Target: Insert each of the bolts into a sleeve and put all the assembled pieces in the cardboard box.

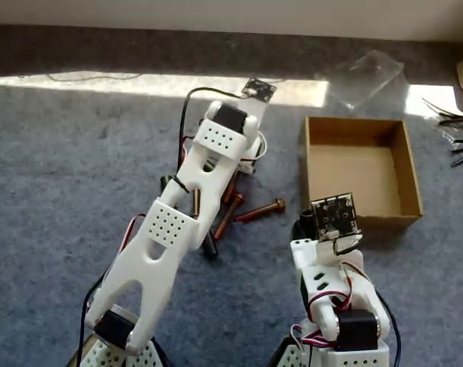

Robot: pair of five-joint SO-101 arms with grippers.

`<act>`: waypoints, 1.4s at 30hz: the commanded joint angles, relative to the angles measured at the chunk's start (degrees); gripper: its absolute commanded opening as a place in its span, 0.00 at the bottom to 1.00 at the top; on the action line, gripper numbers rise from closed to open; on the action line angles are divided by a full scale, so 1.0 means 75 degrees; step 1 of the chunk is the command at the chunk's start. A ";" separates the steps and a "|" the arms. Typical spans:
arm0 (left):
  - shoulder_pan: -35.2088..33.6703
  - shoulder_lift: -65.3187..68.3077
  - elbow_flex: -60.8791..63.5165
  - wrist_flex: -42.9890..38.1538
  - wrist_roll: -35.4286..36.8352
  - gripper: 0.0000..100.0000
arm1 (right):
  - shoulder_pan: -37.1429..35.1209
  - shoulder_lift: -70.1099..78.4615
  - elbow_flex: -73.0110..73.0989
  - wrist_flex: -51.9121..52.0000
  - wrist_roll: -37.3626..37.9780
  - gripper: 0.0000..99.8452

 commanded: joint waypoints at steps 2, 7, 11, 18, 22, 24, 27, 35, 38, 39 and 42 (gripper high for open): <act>0.0111 -0.0018 0.0029 0.0258 0.0035 0.13 | 0.0076 -0.0053 -0.0041 -0.0264 -0.0023 0.00; 0.0135 -0.0018 0.0053 0.0270 0.0035 0.09 | 0.0076 -0.0053 -0.0041 -0.0264 -0.0023 0.00; 0.0135 -0.0018 0.0053 0.0270 0.0035 0.01 | 0.0076 -0.0053 -0.0041 -0.0264 -0.0023 0.00; 0.0135 0.0018 0.0018 0.0258 -0.0012 0.01 | 0.0076 -0.0053 -0.0041 -0.0264 -0.0023 0.00; 0.0123 -0.0064 -0.0123 0.0234 -0.0188 0.01 | 0.0076 -0.0053 -0.0041 -0.0264 -0.0023 0.00; 0.0147 -0.0217 -0.0475 0.0258 -0.1020 0.00 | 0.0076 -0.0053 -0.0041 -0.0264 -0.0023 0.00; 0.0135 -0.0533 -0.0651 0.0270 -0.1782 0.00 | 0.0076 -0.0053 -0.0041 -0.0264 -0.0023 0.00; 0.0088 -0.1201 -0.0615 0.0352 -0.1805 0.00 | -0.0252 -0.0053 0.0205 -0.0498 -0.0023 0.00; 0.0088 -0.1424 -0.0381 0.0363 -0.1805 0.00 | -0.0275 -0.0053 0.0533 -0.0955 -0.0023 0.00; 0.0088 -0.1541 -0.0252 0.0363 -0.1805 0.00 | -0.0275 -0.0053 0.0592 -0.1061 -0.0023 0.00; 0.0135 -0.2057 0.0381 0.0363 -0.1805 0.00 | -0.0287 -0.0053 0.0615 -0.1096 -0.0023 0.00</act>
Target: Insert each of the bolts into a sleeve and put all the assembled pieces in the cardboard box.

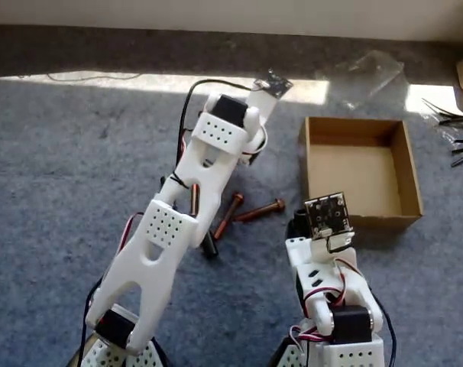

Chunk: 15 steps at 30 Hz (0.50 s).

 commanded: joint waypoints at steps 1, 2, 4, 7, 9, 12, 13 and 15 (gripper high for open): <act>0.0088 -0.1389 0.0662 0.0070 -0.0059 0.00 | -0.0088 -0.0053 -0.0100 -0.0322 -0.0023 0.00; 0.0088 -0.1635 0.0932 0.0070 -0.0059 0.00 | -0.0088 -0.0053 -0.0100 -0.0322 -0.0023 0.00; 0.0088 -0.2186 0.1495 0.0070 -0.0070 0.00 | -0.0100 -0.0053 -0.0088 -0.0346 -0.0023 0.00; 0.0088 -0.3089 0.2467 0.0059 -0.0070 0.00 | -0.0275 -0.0053 -0.0076 -0.0358 -0.0035 0.00; 0.0088 -0.3710 0.3112 0.0047 -0.0094 0.00 | -0.0615 -0.0053 0.0006 -0.0358 -0.0035 0.00; 0.0088 -0.4601 0.4026 0.0035 -0.0610 0.00 | -0.1049 -0.0053 0.0123 -0.0416 -0.0035 0.00; 0.0076 -0.4894 0.4308 0.0035 -0.0727 0.00 | -0.1119 -0.0053 0.0123 -0.0486 -0.0047 0.00; 0.0029 -0.5468 0.4800 0.0023 -0.0785 0.00 | -0.1237 -0.0053 0.0135 -0.0639 -0.0070 0.00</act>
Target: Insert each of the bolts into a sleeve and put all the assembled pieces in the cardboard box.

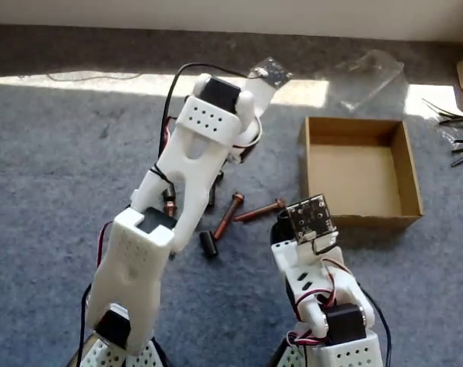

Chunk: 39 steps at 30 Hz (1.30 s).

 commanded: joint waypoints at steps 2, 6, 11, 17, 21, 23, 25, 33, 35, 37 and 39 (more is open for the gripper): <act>0.0006 -0.2127 0.1131 0.0012 -0.0246 0.00 | -0.0381 -0.0053 -0.0100 -0.0580 -0.0070 0.00; -0.0193 -0.3053 0.1940 0.0012 -0.0258 0.00 | -0.0908 -0.0053 0.0205 -0.0990 -0.0035 0.00; -0.0393 -0.4155 0.3136 0.0000 -0.0727 0.00 | -0.1295 -0.0053 0.0897 -0.1963 -0.0023 0.00; -0.0604 -0.5902 0.5363 -0.0949 -0.0903 0.00 | -0.1295 -0.0053 0.0932 -0.2749 -0.0023 0.00; -0.0674 -0.7332 0.7297 -0.2098 -0.0914 0.00 | -0.1295 0.0006 0.0932 -0.3511 -0.0059 0.00; -0.0662 -0.8047 0.8199 -0.2696 -0.0914 0.00 | -0.1295 0.0018 0.0932 -0.3874 -0.0070 0.00; -0.0662 -0.8703 0.8949 -0.3247 -0.0914 0.00 | -0.1295 0.0018 0.0932 -0.4155 -0.0070 0.00; -0.0674 -1.0426 1.0497 -0.4724 -0.0867 0.00 | -0.1307 -0.0053 0.1389 -0.4847 -0.0082 0.00; -0.0674 -1.0684 1.0848 -0.5286 -0.0856 0.00 | -0.1565 -0.0053 0.1612 -0.4941 -0.0082 0.00; -0.0639 -1.0966 1.1235 -0.5908 -0.0856 0.00 | -0.1881 -0.0006 0.1811 -0.5257 -0.0082 0.00; -0.0627 -1.1270 1.1645 -0.6470 -0.0844 0.00 | -0.2069 -0.0006 0.1846 -0.5281 -0.0082 0.00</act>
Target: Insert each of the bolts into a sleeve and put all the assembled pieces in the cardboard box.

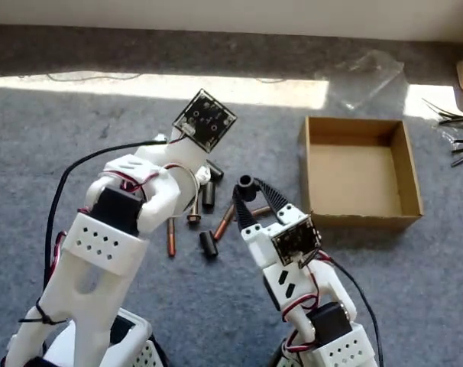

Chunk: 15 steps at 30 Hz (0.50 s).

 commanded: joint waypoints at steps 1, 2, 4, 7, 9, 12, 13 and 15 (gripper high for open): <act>-0.0064 -0.0920 0.0604 -0.1371 0.0082 0.00 | -0.0346 -0.0018 0.0944 -0.0334 -0.0082 0.00; -0.0088 -0.1119 0.0779 -0.1606 0.0316 0.00 | -0.0358 0.0006 0.0944 -0.0334 -0.0105 0.00; -0.0111 -0.1530 0.1119 -0.2075 0.0891 0.00 | -0.0346 -0.0018 0.0944 -0.0205 -0.0610 0.00; -0.0111 -0.2151 0.1612 -0.2731 0.1207 0.00 | -0.0334 -0.0053 0.0944 -0.0006 -0.1500 0.00; -0.0111 -0.2491 0.1916 -0.3106 0.1219 0.00 | -0.0334 -0.0053 0.0932 -0.0006 -0.1618 0.00; -0.0111 -0.2878 0.2245 -0.3528 0.1242 0.01 | -0.0369 0.0006 0.0932 0.0018 -0.1676 0.00; -0.0076 -0.2960 0.2338 -0.3657 0.1242 0.01 | -0.0369 -0.0006 0.0920 0.0111 -0.1852 0.00; -0.0053 -0.3065 0.2467 -0.3927 0.1254 0.01 | -0.0369 -0.0053 0.0920 0.0193 -0.2344 0.00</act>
